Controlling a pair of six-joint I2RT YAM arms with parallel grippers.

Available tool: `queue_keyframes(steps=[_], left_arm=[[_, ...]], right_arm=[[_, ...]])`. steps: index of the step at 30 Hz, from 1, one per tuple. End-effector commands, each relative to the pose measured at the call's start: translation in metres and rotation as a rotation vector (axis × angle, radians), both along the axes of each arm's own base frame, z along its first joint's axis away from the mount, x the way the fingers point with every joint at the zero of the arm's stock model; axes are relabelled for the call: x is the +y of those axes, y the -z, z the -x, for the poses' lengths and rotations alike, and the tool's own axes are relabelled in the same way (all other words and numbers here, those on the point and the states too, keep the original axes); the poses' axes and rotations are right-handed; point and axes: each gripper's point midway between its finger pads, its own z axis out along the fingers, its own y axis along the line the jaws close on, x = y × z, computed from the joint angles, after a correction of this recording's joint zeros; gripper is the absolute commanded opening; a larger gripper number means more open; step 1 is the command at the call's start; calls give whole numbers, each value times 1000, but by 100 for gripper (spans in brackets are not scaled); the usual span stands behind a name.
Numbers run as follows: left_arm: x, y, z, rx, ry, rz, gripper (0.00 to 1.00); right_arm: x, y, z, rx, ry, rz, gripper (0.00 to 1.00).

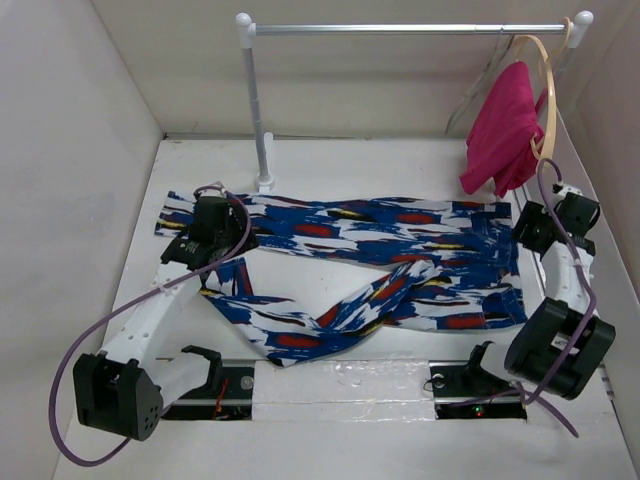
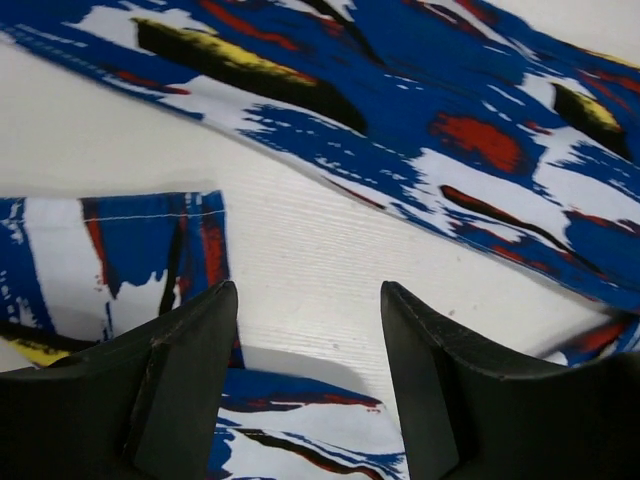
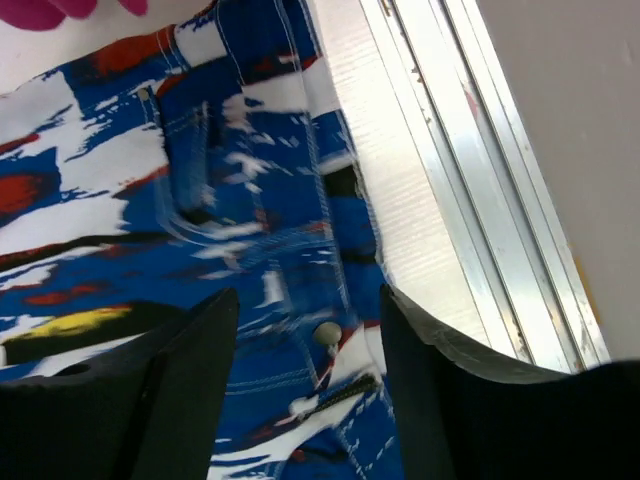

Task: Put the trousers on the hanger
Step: Fold the trousers

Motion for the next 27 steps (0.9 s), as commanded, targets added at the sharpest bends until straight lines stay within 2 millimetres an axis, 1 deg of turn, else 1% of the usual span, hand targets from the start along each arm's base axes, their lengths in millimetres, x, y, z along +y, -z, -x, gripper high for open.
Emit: queue_keyframes(steps=[1, 2, 4, 5, 6, 7, 8, 9, 10, 11, 12, 13, 14, 15, 16, 17, 18, 20, 21, 22, 23, 25, 27], left_arm=[[25, 12, 5, 65, -111, -53, 55], [35, 21, 10, 109, -175, -79, 54], [42, 25, 15, 141, -229, -93, 53], [42, 27, 18, 157, -236, -93, 52], [43, 27, 19, 161, -243, -91, 52], [42, 28, 19, 164, -253, -81, 52], [41, 30, 20, 171, -255, -75, 52], [39, 37, 23, 205, -252, -67, 52], [42, 43, 27, 245, -281, -47, 51], [44, 52, 35, 302, -300, -35, 50], [43, 65, 45, 371, -311, -1, 47], [57, 73, 50, 412, -380, 44, 46], [61, 79, 57, 448, -415, 81, 46], [71, 83, 67, 486, -499, 169, 46], [71, 83, 67, 486, -499, 170, 46], [73, 81, 68, 469, -518, 193, 46], [76, 79, 69, 460, -536, 196, 46], [82, 76, 74, 443, -594, 188, 49], [89, 78, 78, 444, -629, 153, 50], [93, 82, 84, 465, -654, 131, 51], [97, 90, 91, 499, -700, 113, 52], [98, 94, 95, 541, -729, 103, 52], [101, 100, 96, 563, -773, 95, 51]], right_arm=[[1, 3, 1, 77, -48, 27, 65], [16, 6, 1, 64, -100, 14, 66], [39, 2, 3, 28, -169, 6, 65], [54, 0, 6, 15, -209, -4, 64], [70, -6, 15, -21, -240, 2, 62], [92, -8, 18, -40, -301, -3, 58], [107, -10, 23, -64, -342, -16, 40], [121, -14, 35, -101, -363, -20, 27], [138, -16, 41, -119, -418, -24, 14], [151, -17, 47, -138, -458, -44, 0], [163, -27, 52, -195, -495, -46, 0], [172, -21, 59, -194, -528, -59, 0], [185, -19, 67, -183, -587, -77, 0], [207, -20, 75, -202, -699, -97, 13], [213, -20, 77, -202, -726, -99, 13], [222, -17, 80, -193, -786, -98, 19], [232, -13, 82, -171, -838, -114, 30], [253, -10, 91, -139, -972, -100, 38], [260, -11, 92, -129, -1006, -91, 40], [266, -15, 89, -131, -1036, -76, 44], [277, -19, 92, -140, -1093, -62, 44], [288, -30, 88, -169, -1133, -49, 45], [302, -36, 92, -190, -1186, -54, 45]])
